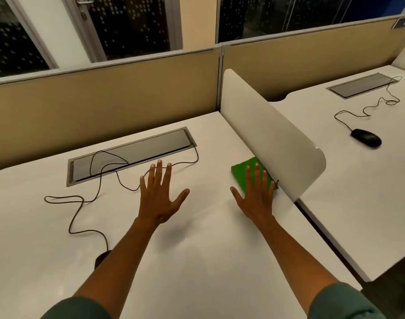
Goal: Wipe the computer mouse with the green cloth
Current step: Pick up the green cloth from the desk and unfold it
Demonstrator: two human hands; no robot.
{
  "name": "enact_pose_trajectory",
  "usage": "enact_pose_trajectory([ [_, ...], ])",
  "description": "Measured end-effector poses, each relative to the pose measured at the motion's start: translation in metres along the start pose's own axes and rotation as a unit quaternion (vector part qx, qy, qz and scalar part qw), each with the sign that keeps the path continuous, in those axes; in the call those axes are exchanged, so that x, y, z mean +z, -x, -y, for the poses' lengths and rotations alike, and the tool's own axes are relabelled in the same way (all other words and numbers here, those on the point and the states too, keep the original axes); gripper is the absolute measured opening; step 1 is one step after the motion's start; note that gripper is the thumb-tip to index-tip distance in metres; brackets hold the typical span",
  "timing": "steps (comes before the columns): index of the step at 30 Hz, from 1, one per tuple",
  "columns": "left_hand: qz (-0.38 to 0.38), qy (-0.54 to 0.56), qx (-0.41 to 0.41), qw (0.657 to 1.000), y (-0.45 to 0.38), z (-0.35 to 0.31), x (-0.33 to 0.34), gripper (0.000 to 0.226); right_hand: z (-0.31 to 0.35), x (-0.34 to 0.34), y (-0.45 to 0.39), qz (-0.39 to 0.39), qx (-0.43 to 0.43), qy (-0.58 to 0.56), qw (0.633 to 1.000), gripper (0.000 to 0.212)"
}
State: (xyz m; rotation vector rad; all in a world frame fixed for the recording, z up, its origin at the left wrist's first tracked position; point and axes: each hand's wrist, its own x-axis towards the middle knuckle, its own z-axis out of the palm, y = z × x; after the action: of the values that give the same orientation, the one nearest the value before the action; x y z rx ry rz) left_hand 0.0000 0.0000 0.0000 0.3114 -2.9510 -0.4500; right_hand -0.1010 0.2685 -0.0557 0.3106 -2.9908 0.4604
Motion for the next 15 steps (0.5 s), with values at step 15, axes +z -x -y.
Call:
enact_pose_trajectory([
  [15,0.003,-0.004,0.006,1.000,-0.004,0.005,0.014,0.091,-0.007,0.002,-0.017,0.047,0.047,0.060,0.996,0.056],
])
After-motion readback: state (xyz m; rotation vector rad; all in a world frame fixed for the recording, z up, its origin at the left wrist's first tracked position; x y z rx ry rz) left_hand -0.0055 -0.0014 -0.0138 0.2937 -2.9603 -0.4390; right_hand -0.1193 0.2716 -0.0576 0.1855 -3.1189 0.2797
